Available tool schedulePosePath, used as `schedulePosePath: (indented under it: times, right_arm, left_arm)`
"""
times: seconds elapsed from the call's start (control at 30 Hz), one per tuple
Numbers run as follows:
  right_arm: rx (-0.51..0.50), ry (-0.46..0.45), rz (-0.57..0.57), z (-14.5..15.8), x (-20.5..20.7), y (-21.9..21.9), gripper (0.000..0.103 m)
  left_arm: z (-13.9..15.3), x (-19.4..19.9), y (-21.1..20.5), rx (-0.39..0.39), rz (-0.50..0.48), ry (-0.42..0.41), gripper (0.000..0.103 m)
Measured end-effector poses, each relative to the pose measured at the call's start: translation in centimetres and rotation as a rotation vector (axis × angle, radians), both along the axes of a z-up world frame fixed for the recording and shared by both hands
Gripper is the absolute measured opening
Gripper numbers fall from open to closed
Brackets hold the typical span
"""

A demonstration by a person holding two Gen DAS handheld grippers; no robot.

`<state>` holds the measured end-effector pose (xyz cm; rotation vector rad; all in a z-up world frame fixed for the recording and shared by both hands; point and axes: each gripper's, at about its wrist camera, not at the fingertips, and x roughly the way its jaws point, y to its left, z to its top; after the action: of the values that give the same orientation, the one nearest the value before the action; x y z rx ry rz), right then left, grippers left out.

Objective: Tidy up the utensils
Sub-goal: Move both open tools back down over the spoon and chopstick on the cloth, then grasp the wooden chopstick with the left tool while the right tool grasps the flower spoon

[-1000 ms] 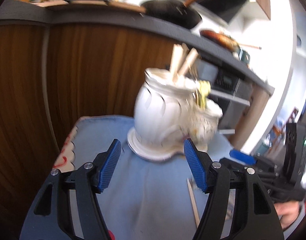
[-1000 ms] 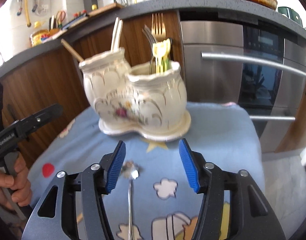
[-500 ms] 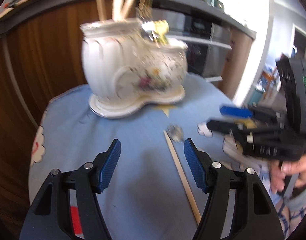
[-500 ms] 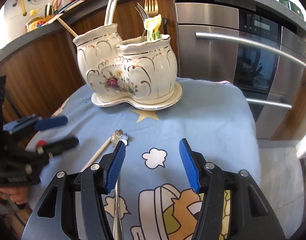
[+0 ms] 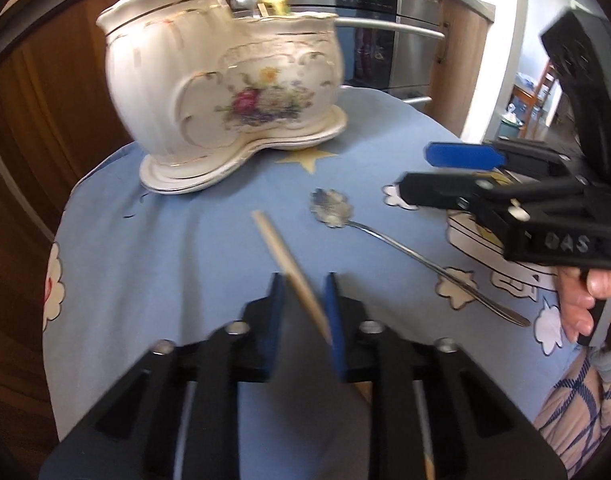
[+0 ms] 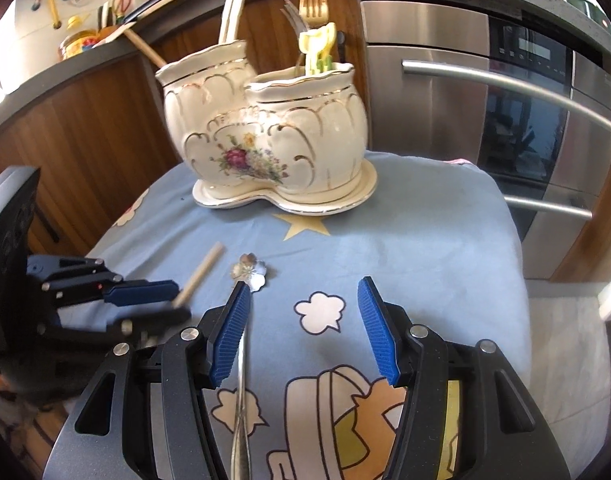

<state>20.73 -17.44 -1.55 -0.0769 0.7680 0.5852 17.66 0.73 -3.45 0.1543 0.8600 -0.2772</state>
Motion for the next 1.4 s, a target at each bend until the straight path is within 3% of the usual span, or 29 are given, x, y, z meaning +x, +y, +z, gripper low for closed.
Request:
schedulePosePath:
  times: [0.33,0.53,0.87,1.2,1.4]
  right_arm:
    - [-0.082,0.020,0.155,-0.6,-1.2,2.7,0.039]
    - [-0.132,0.066,0.155,-1.5,-0.7,3.4,0.023]
    - [-0.217,0.058,0.162,-1.5,-1.3,4.6,0.022]
    - [-0.374,0.245,0.285,-0.6,0.8,6.4,0.022]
    - [-0.449,0.340,0.346,-0.4,2.0,7.6,0.023]
  left_arm:
    - [0.2,0.7,1.6,-0.018,0.053,-0.002,0.009]
    - [0.2,0.8,2.0,-0.025,0.067,0.001,0.009]
    - [0.2,0.9,2.1,-0.035,0.066,0.011,0.009]
    - [0.7,1.0,1.1,0.086,0.000,0.107,0.012]
    - [1.2,1.7,1.4,0.115,-0.066,0.229,0.013]
